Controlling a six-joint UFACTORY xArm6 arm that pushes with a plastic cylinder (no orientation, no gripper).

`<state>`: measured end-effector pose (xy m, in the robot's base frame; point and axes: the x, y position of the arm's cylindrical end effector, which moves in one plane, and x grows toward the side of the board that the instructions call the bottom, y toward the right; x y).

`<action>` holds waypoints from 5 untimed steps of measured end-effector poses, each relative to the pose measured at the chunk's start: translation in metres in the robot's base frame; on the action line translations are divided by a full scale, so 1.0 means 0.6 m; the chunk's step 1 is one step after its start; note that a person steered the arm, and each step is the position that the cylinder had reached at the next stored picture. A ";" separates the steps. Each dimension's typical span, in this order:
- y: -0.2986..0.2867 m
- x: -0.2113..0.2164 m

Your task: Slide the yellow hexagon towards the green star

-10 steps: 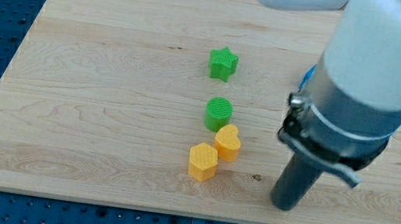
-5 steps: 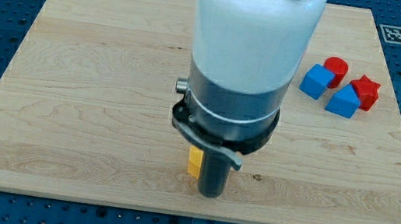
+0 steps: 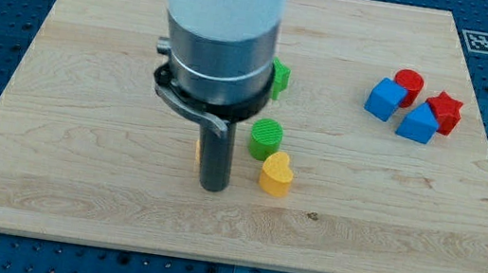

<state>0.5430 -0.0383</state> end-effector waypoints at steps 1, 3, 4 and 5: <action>-0.014 -0.031; -0.015 -0.126; -0.020 -0.155; -0.026 -0.155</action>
<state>0.4499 -0.0538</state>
